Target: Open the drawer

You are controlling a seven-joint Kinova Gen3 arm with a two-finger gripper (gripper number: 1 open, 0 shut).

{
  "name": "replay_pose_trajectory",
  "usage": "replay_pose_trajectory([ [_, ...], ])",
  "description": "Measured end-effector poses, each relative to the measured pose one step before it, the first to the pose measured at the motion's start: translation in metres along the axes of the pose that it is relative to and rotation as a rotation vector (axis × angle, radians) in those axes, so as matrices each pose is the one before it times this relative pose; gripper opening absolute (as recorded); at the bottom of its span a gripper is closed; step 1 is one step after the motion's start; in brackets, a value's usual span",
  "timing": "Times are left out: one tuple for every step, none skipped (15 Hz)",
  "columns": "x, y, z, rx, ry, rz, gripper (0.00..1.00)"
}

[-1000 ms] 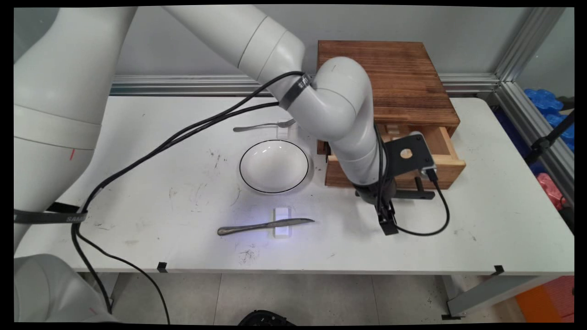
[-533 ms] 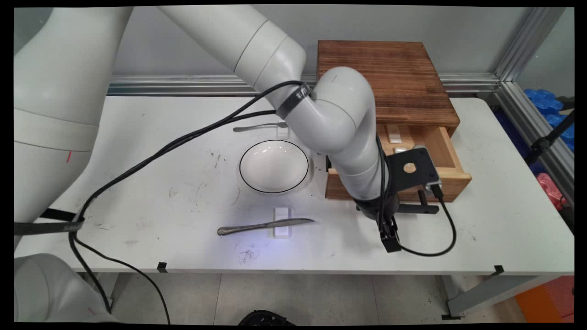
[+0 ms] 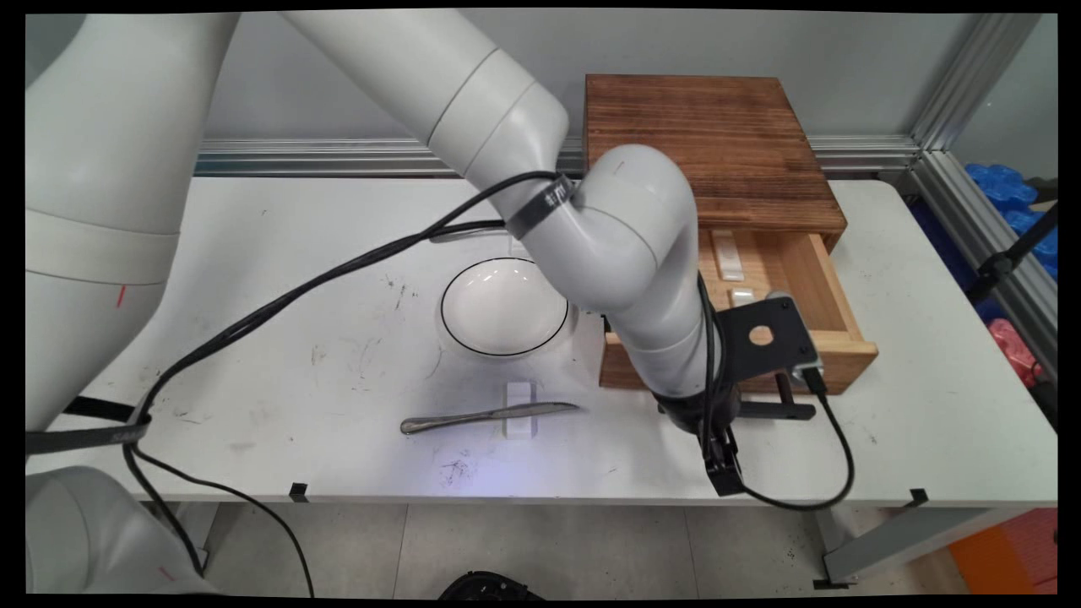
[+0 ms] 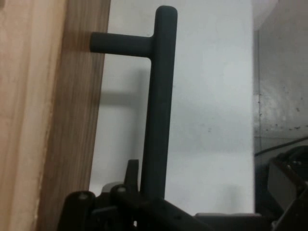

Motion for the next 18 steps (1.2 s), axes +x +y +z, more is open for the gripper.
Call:
replay_pose_trajectory([
  [0.0001,0.00423,0.00012,-0.00423,-0.00044,-0.00369,1.0],
  [0.00014,0.00249,0.00006,-0.00243,-0.00012,-0.00209,1.0],
  [0.00028,0.00378,0.00009,-0.00393,0.0,-0.00283,1.0],
  [0.00027,0.00235,0.00004,-0.00232,-0.00001,-0.00189,1.0],
  [0.0004,0.00366,0.00007,-0.00394,0.00018,-0.00243,1.0],
  [0.00038,0.00305,0.00002,-0.00329,0.00023,-0.00195,1.0],
  [0.00036,0.00346,0.0,-0.00364,0.00013,-0.00302,1.0],
  [0.00031,0.00344,0.0,-0.00364,0.00004,-0.00323,1.0],
  [0.00035,0.00395,-0.00004,-0.00339,-0.00046,-0.00447,1.0],
  [0.00024,0.00371,-0.00012,-0.00296,-0.00064,-0.00468,1.0],
  [0.00027,0.00362,-0.00008,-0.00291,-0.00075,-0.00439,1.0],
  [0.00023,0.0026,-0.0001,-0.00206,-0.00064,-0.00296,1.0],
  [0.00021,0.00343,-0.00018,-0.00297,-0.00063,-0.00414,1.0],
  [0.00025,0.00343,-0.00018,-0.00321,-0.00035,-0.00369,1.0],
  [0.0002,0.00335,-0.00015,-0.00322,-0.00059,-0.00351,1.0],
  [0.00008,0.00271,-0.00016,-0.00252,-0.00061,-0.00286,1.0],
  [0.00004,0.00224,-0.0001,-0.00238,-0.0003,-0.00192,1.0],
  [0.0,0.00207,-0.00011,-0.00195,-0.00049,-0.00149,1.0],
])
